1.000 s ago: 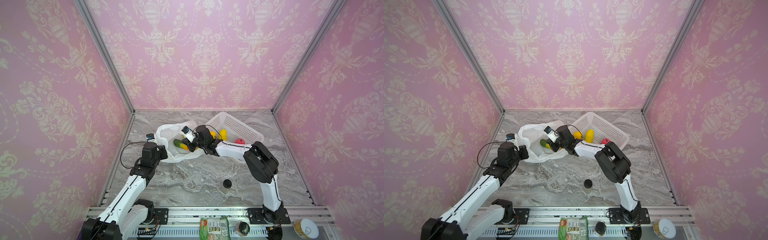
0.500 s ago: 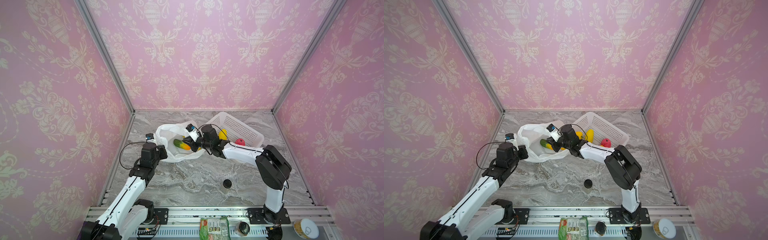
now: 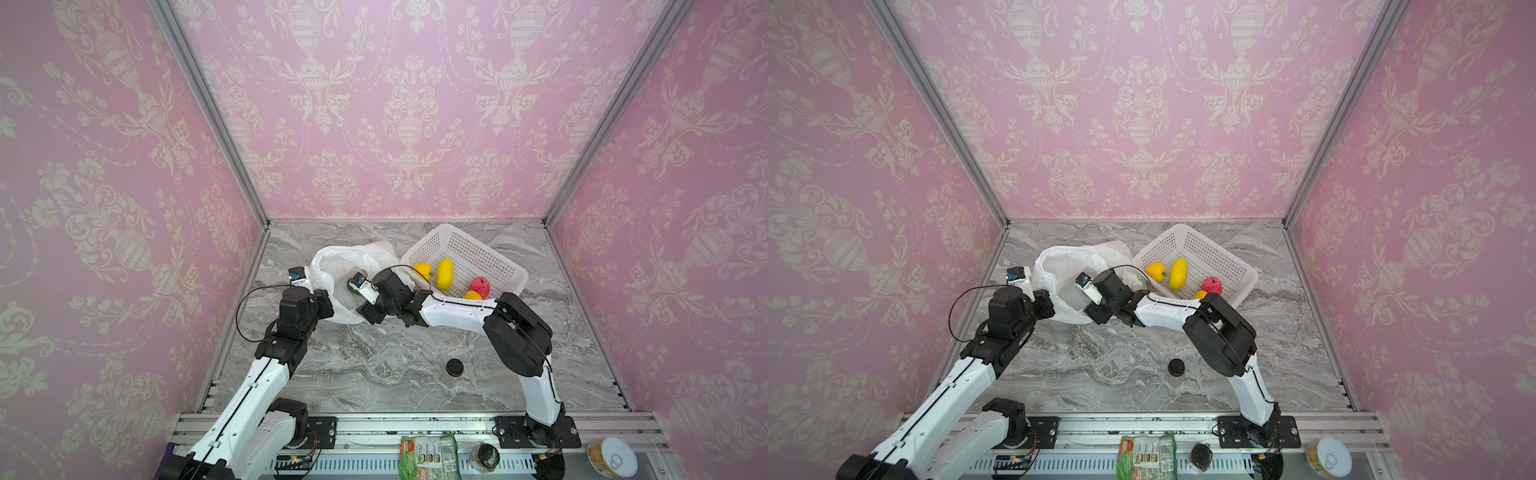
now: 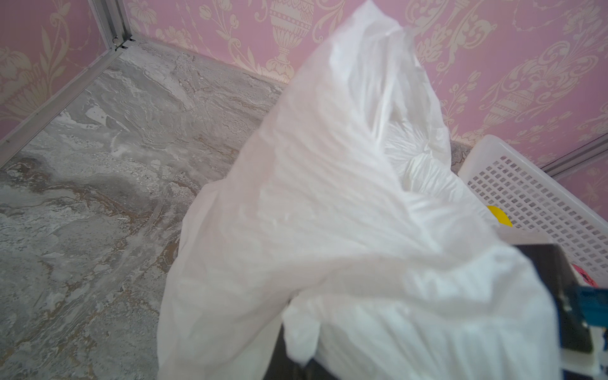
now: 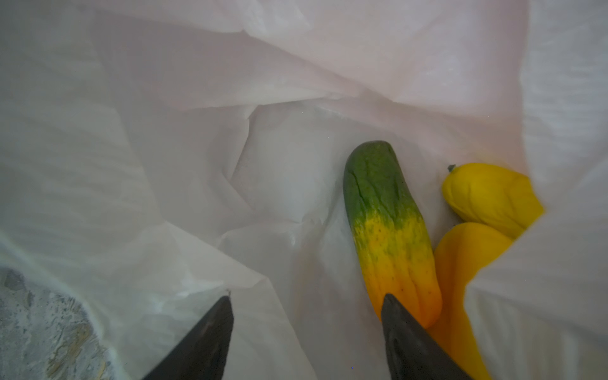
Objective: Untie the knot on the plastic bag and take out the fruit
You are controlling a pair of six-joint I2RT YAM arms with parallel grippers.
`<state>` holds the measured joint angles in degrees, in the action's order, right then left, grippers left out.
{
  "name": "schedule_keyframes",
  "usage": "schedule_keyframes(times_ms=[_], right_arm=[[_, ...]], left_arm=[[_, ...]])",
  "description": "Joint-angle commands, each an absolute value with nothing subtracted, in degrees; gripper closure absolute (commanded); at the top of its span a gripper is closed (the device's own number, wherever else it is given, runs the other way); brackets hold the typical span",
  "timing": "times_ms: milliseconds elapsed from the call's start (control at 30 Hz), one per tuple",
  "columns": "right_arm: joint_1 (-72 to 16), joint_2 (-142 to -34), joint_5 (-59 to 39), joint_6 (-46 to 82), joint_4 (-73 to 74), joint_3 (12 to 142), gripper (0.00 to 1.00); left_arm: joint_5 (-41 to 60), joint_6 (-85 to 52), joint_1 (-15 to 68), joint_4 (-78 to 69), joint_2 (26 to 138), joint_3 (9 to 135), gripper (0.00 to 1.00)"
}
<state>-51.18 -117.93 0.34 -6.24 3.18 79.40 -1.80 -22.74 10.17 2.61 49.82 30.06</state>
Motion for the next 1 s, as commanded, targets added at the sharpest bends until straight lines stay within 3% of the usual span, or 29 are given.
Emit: schedule_keyframes(times_ms=[0, 367, 567, 967], right_arm=[[-52.03, -115.95, 6.13, -8.29, 2.57, 75.21, 0.19], [-52.25, -113.08, 7.18, -6.89, 6.18, 69.39, 0.19], [-52.16, -113.69, 7.42, -6.16, 5.63, 76.3, 0.17], [-49.4, -131.57, 13.13, -6.37, -5.94, 100.1, 0.11]], left_arm=[[-0.96, -22.23, 9.76, 2.64, 49.87, 29.44, 1.0], [0.09, -22.4, 9.76, 2.01, 50.59, 29.35, 1.0], [-0.02, -22.41, 9.76, 2.7, 49.01, 28.98, 1.0], [0.04, -22.41, 9.76, 2.13, 49.42, 29.0, 1.0]])
